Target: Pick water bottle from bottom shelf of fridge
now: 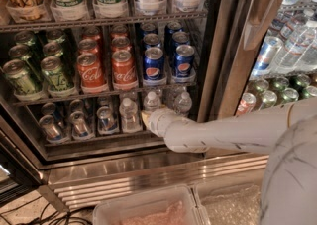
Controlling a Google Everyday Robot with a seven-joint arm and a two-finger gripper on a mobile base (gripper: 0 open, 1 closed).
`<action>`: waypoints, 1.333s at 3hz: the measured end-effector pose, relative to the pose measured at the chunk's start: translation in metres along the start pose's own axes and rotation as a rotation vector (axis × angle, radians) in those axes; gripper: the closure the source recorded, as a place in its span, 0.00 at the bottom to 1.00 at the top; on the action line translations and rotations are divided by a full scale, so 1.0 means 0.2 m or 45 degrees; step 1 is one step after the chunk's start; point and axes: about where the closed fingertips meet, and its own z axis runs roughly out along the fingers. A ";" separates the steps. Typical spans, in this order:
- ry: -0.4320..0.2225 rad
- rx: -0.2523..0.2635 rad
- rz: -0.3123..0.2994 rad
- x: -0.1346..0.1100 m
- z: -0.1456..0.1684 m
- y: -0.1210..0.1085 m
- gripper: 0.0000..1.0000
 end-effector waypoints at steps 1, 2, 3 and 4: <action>0.000 0.000 0.000 0.00 0.00 0.00 1.00; -0.008 0.004 0.000 0.00 -0.01 0.00 1.00; -0.008 0.004 0.000 0.00 0.00 0.00 1.00; -0.015 0.008 -0.001 -0.01 -0.01 0.00 1.00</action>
Offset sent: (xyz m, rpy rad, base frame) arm -0.1042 -0.0546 0.1819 0.0662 -0.3288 -0.1792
